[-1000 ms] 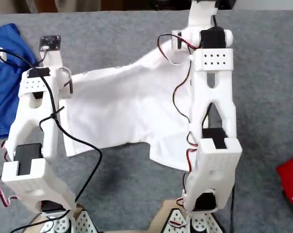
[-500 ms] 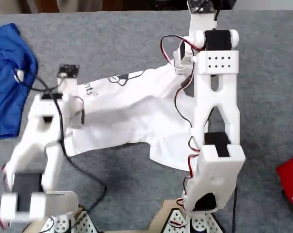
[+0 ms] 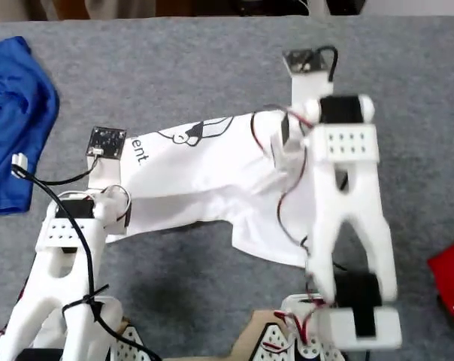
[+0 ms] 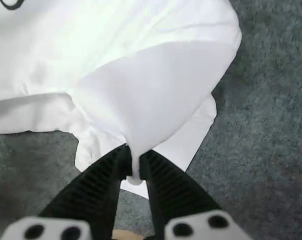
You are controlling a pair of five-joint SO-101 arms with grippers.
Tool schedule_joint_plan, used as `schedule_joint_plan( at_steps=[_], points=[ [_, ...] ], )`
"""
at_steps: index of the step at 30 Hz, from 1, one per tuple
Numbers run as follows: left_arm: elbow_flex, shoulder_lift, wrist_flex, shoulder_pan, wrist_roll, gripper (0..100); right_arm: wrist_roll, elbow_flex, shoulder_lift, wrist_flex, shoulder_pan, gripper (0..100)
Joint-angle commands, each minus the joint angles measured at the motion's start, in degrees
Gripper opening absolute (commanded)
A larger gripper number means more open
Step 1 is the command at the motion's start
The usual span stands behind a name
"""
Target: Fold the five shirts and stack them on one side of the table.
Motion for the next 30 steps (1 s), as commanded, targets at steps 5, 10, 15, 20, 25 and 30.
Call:
schedule_joint_plan(
  at_steps=[5,10,15,20,25,30],
  points=[
    [-0.6,-1.4,-0.7,-4.0,-2.4,2,0.3,16.3,-17.1,-3.4,3.3,0.5],
    [-0.2,-1.4,0.6,-4.1,-5.5,2,0.6,20.5,-21.8,-3.1,7.7,0.5],
    [-0.1,-1.5,4.2,-4.1,-8.5,2,3.3,26.7,-24.0,-3.1,8.0,0.5],
    [0.9,-1.4,4.2,-4.6,-10.9,2,7.3,31.8,-27.2,-3.1,8.0,0.5],
    [0.9,-1.4,4.2,-4.6,-10.9,2,10.9,35.9,-31.8,-3.1,8.2,0.5],
    [0.9,-1.4,5.5,-4.6,-12.8,2,13.2,40.0,-36.0,-3.6,9.5,0.5]
  ],
)
